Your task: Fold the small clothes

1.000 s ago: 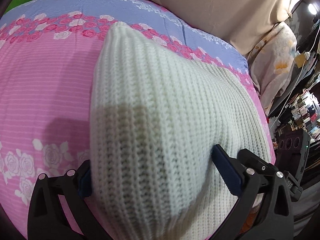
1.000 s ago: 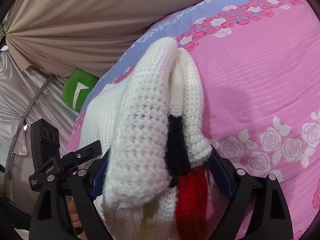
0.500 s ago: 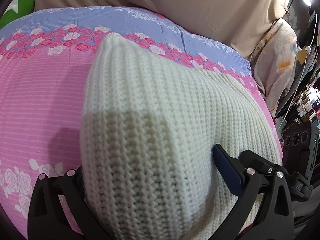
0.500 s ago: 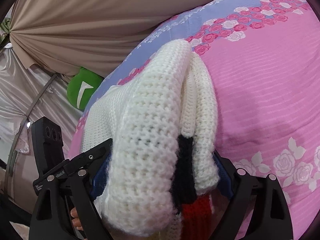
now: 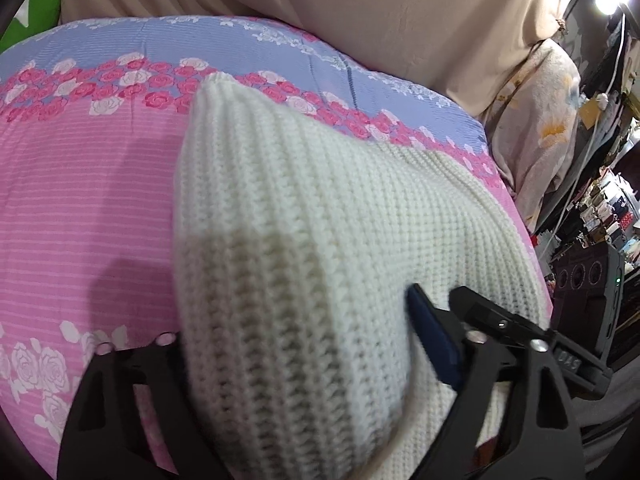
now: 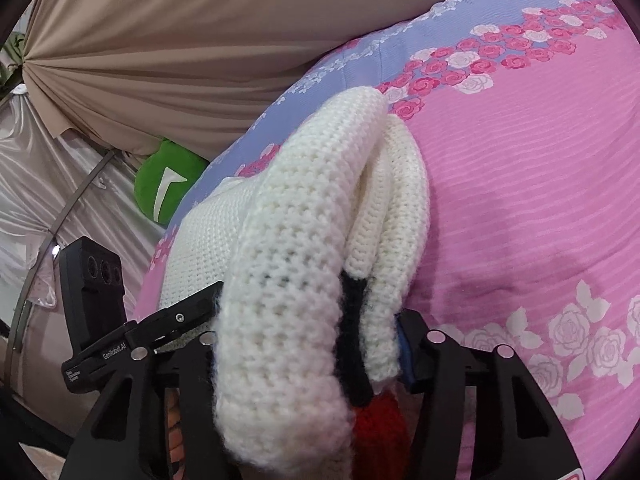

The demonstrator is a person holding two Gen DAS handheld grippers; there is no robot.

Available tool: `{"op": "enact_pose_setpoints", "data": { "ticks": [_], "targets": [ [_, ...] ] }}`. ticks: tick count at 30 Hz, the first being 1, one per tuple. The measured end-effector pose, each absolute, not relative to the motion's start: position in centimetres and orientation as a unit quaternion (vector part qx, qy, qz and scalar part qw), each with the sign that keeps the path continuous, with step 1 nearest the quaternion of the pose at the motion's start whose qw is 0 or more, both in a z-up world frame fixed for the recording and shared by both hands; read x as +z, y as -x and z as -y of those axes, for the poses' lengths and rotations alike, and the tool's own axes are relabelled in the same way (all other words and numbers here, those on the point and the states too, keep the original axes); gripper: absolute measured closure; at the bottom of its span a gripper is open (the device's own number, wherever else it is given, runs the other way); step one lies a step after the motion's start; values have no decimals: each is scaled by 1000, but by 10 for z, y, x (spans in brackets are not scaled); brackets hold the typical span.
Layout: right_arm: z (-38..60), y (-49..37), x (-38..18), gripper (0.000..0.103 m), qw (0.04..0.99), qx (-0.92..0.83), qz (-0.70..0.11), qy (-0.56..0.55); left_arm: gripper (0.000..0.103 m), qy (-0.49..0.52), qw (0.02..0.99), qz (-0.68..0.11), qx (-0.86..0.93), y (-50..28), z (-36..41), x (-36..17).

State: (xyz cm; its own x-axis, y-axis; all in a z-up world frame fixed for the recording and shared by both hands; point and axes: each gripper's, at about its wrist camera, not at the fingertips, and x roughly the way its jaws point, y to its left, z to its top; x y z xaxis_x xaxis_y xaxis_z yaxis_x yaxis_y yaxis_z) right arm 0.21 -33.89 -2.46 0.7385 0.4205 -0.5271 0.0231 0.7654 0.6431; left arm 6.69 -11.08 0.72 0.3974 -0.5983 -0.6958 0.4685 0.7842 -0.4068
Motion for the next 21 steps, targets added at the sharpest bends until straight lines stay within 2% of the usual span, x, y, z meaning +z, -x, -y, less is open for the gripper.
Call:
{"op": "enact_pose_setpoints", "data": {
  "ticks": [1, 4, 13, 21],
  "targets": [
    [336, 3, -23, 54, 875, 105, -339, -329, 39, 69, 834, -442, -322, -63, 108, 12],
    [327, 23, -17, 55, 879, 92, -329, -333, 47, 61, 827, -442, -342, -51, 101, 25],
    [294, 98, -32, 54, 864, 66, -329, -375, 48, 14, 810, -463, -360, 10, 77, 21],
    [290, 104, -44, 49, 867, 64, -318, -378, 43, 19, 810, -473, -346, 11, 73, 11]
  ]
}}
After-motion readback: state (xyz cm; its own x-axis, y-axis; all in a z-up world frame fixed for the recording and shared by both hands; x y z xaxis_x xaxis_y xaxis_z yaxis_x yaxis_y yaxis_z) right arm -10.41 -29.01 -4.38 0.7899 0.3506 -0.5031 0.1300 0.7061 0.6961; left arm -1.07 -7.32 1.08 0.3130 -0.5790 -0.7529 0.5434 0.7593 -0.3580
